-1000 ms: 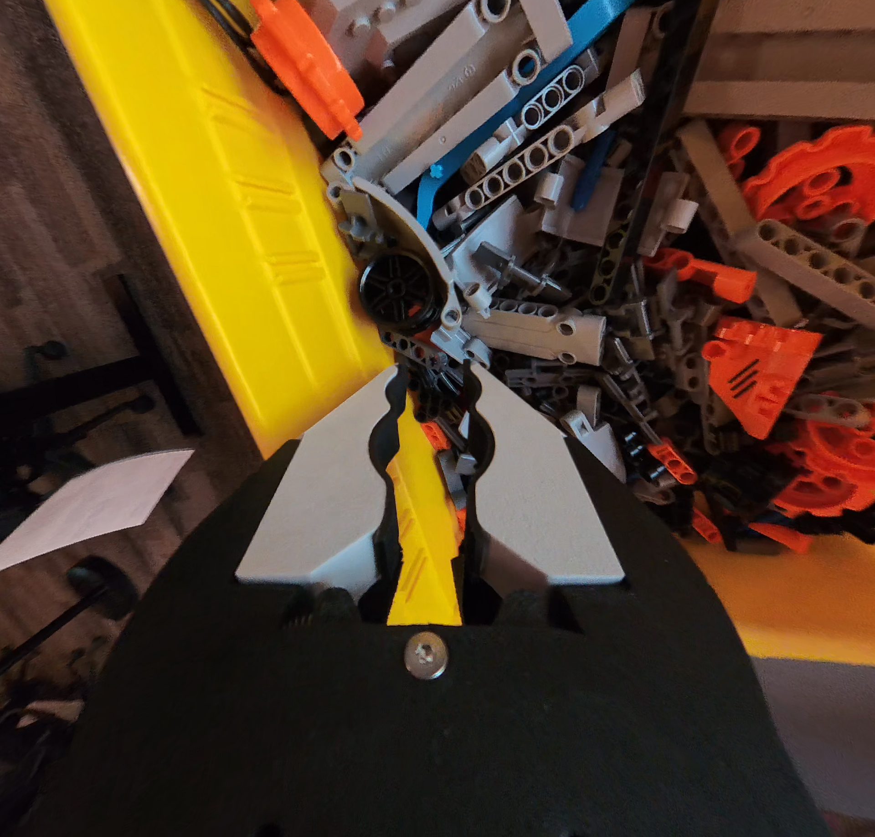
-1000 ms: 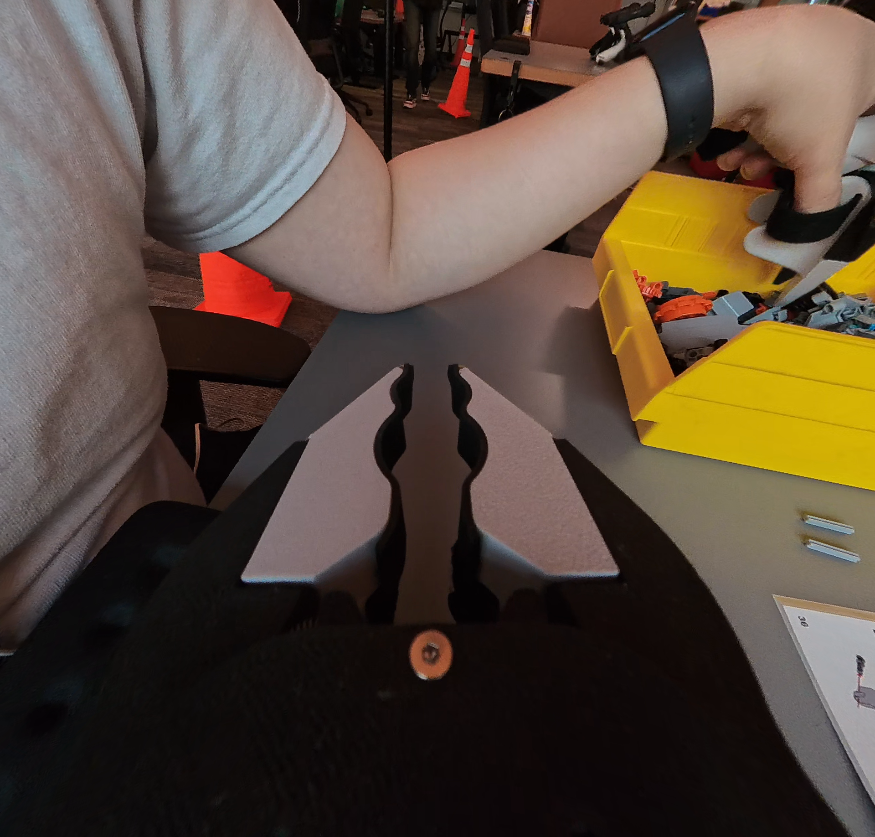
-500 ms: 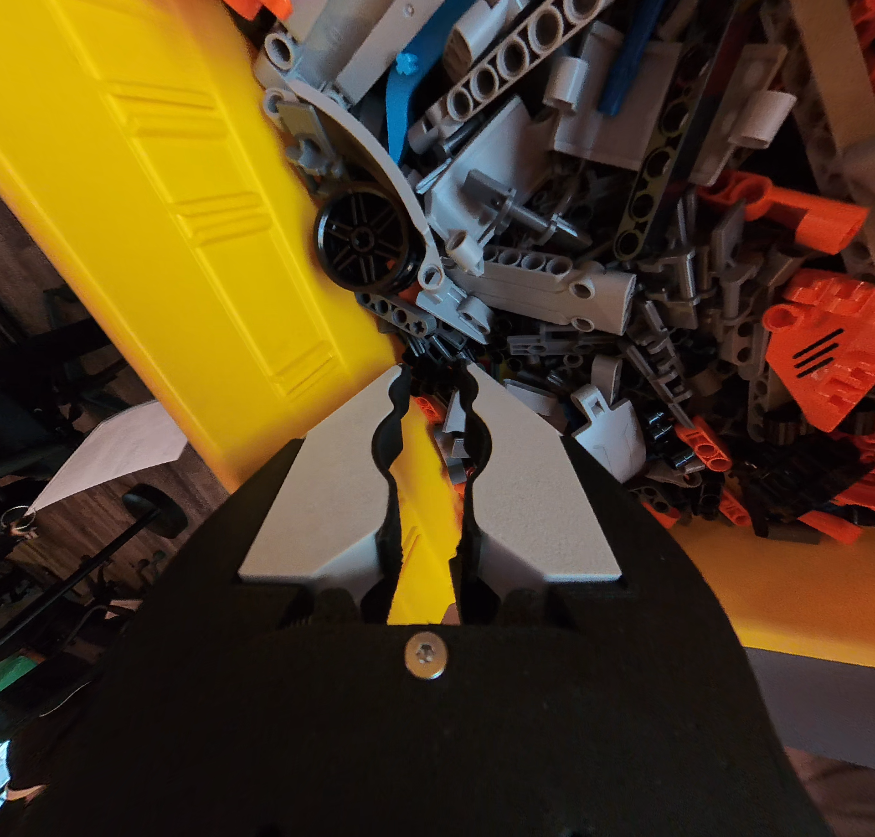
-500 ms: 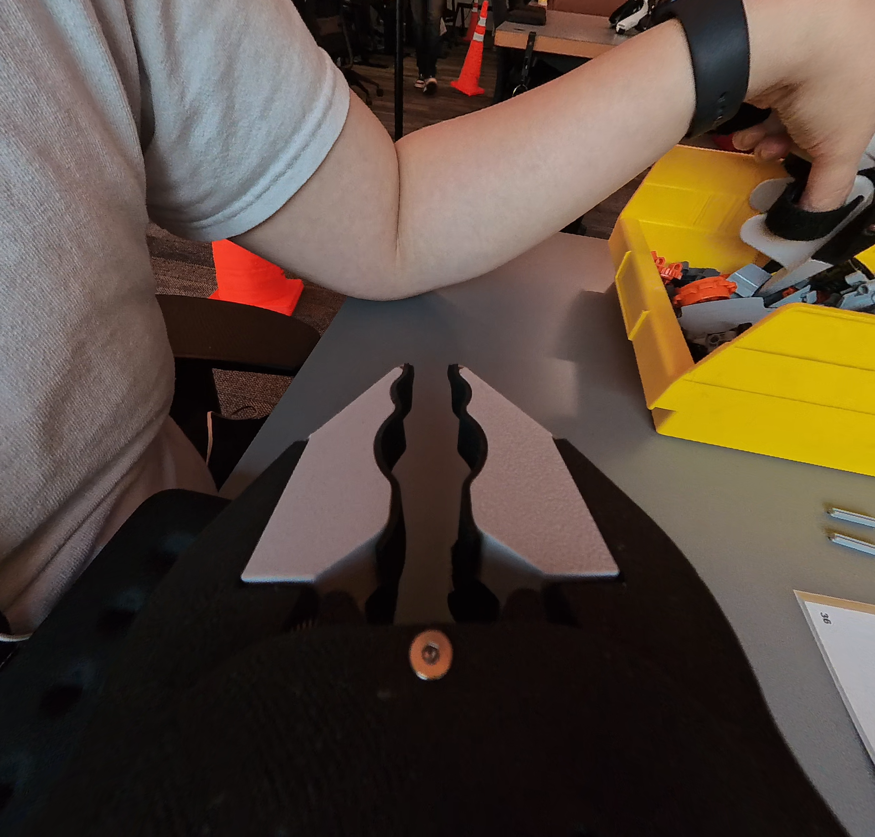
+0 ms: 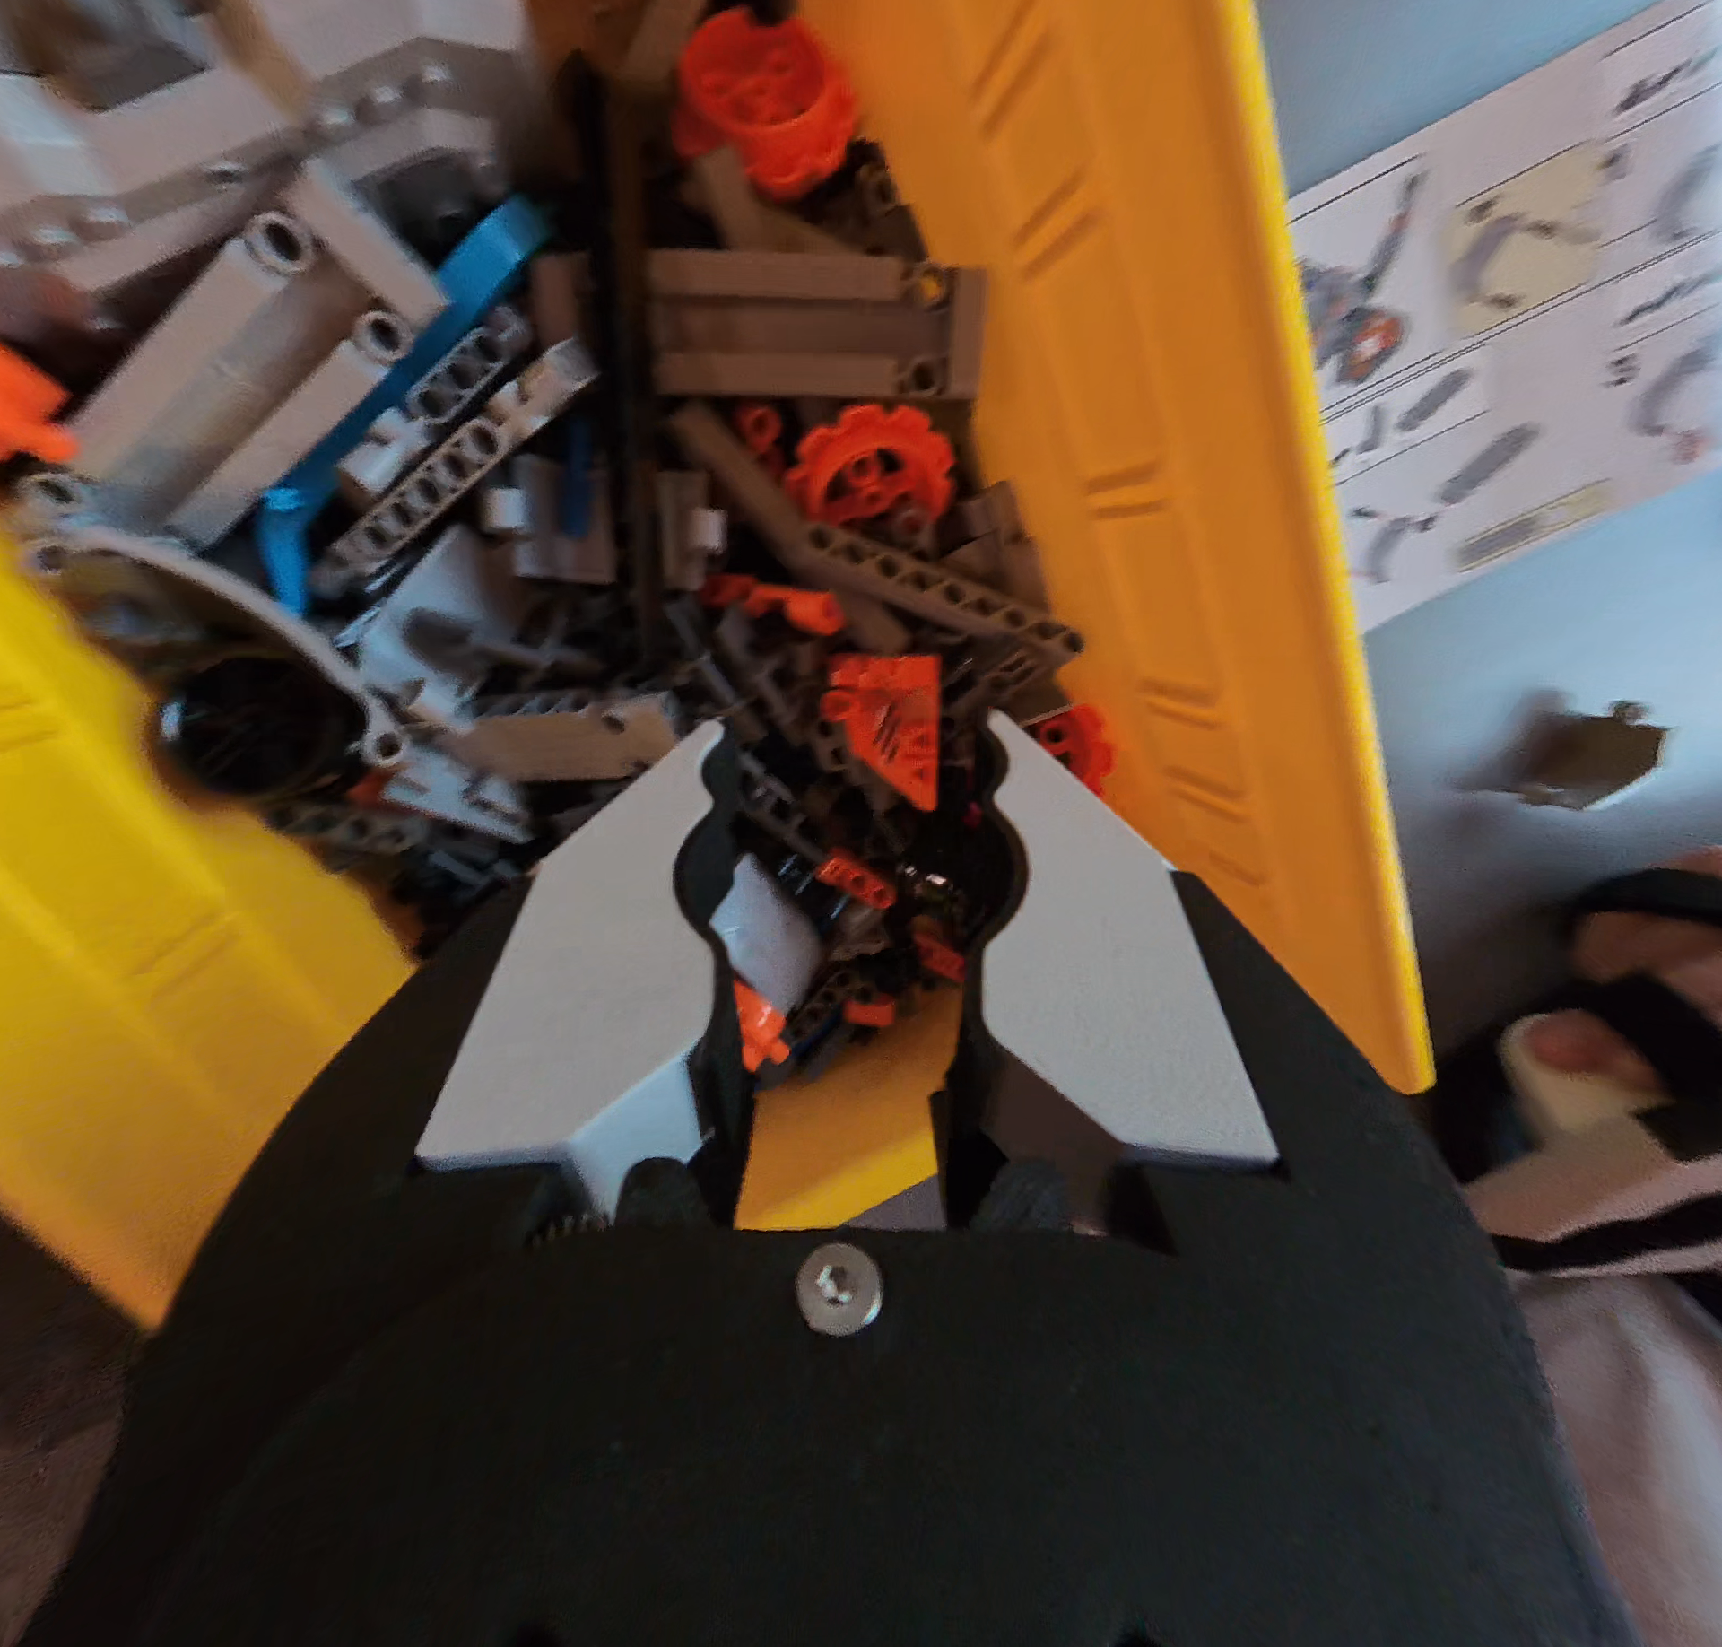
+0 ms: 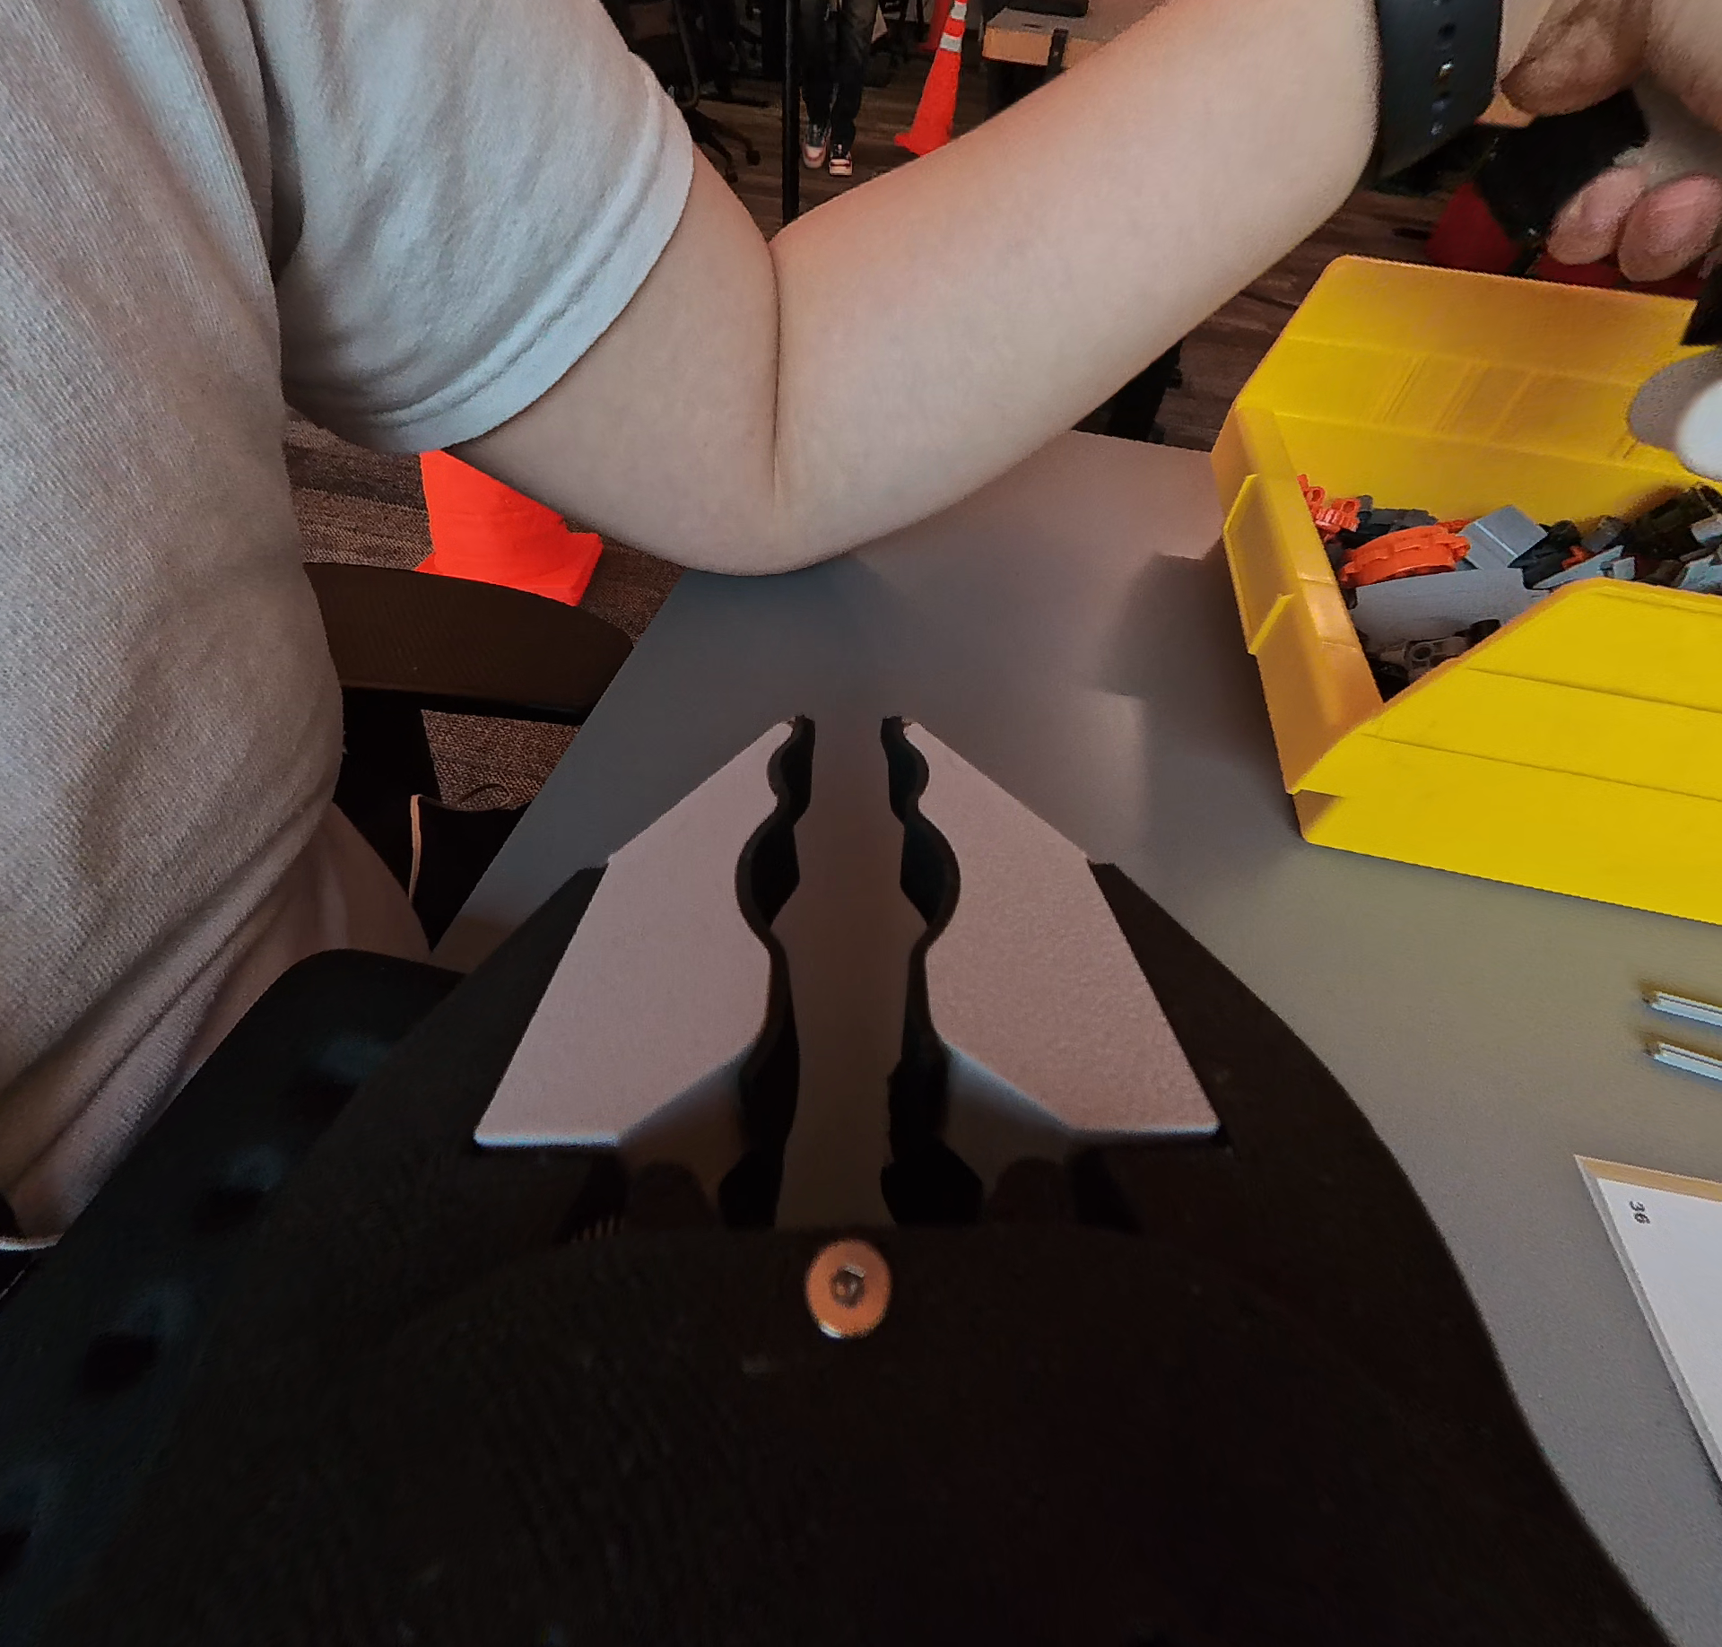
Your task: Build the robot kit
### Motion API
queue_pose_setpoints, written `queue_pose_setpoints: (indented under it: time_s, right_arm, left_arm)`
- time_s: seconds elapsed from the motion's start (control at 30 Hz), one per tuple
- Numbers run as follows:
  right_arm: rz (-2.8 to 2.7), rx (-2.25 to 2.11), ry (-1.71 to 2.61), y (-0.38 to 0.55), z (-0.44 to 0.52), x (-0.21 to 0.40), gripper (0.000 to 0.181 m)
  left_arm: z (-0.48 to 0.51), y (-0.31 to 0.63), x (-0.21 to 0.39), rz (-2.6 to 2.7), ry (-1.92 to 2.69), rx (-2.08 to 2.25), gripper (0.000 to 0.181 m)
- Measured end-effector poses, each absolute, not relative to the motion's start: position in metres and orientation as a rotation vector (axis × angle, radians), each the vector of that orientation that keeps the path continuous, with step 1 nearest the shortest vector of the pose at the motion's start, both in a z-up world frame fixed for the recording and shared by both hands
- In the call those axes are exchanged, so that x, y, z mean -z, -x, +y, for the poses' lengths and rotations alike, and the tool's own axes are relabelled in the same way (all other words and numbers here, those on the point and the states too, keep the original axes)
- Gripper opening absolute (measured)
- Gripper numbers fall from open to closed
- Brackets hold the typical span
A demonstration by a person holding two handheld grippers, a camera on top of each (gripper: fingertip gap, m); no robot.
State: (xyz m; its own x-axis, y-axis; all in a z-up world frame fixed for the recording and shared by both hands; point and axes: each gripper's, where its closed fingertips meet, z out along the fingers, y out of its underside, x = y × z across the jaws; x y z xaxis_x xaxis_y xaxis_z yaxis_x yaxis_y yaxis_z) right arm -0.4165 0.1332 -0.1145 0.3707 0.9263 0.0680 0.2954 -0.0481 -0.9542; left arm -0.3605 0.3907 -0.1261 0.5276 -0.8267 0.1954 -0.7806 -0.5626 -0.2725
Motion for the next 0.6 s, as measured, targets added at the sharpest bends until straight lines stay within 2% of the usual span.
queue_pose_setpoints:
  time_s: [0.1, 0.27, 0.4, 0.6]
  right_arm:
    - [-1.13, -0.754, 1.576, 0.417, 0.133, 0.115, 0.014]
    - [-1.131, -0.762, 1.587, 0.416, 0.133, 0.117, 0.014]
    - [-1.131, -0.761, 1.591, 0.416, 0.133, 0.117, 0.014]
    - [-1.13, -0.76, 1.602, 0.413, 0.133, 0.119, 0.014]
  left_arm:
    - [0.389, 0.359, 0.136, 1.405, 2.654, 0.448, 0.071]
    - [0.382, 0.355, 0.147, 1.511, 2.636, 0.324, 0.086]
    - [0.377, 0.357, 0.155, 1.58, 2.629, 0.157, 0.091]
    - [0.375, 0.366, 0.162, 1.611, 2.629, -0.022, 0.085]
